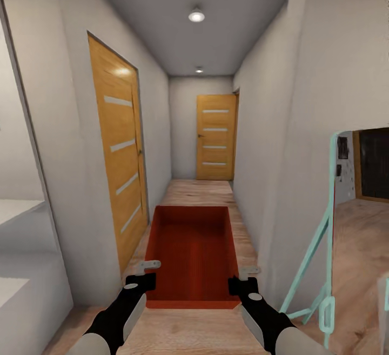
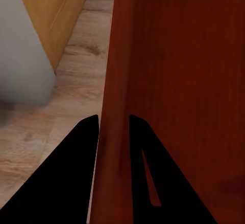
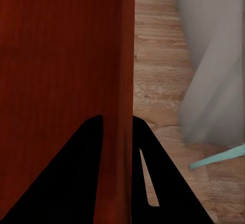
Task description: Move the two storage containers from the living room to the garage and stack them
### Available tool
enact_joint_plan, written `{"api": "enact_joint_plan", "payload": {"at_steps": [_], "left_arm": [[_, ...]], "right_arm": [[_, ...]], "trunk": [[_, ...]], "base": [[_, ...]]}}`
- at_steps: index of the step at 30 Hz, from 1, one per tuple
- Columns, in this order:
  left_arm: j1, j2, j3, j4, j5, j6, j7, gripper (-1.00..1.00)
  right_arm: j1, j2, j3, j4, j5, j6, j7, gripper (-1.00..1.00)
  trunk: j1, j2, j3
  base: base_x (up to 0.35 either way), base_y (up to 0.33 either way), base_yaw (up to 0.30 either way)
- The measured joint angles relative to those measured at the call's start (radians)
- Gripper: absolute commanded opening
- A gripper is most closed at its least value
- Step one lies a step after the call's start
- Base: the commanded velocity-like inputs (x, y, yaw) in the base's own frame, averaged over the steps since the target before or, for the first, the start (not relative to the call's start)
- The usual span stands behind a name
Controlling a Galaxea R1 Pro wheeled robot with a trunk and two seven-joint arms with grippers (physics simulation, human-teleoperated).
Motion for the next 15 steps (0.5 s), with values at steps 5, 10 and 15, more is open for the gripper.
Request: {"api": "enact_joint_plan", "payload": {"at_steps": [5,10,15], "left_arm": [[0.000,0.000,0.000,0.000,0.000,0.000,0.000,-1.00],[0.000,0.000,0.000,0.000,0.000,0.000,0.000,-1.00],[0.000,0.000,0.000,0.000,0.000,0.000,0.000,-1.00]], "right_arm": [[0.000,0.000,0.000,0.000,0.000,0.000,0.000,-1.00],[0.000,0.000,0.000,0.000,0.000,0.000,0.000,-1.00],[0.000,0.000,0.000,0.000,0.000,0.000,0.000,-1.00]], "trunk": [[0.000,0.000,0.000],[0.000,0.000,0.000],[0.000,0.000,0.000]], "base": [[0.294,0.232,-0.242],[0.294,0.232,-0.230],[0.294,0.232,-0.055]]}}
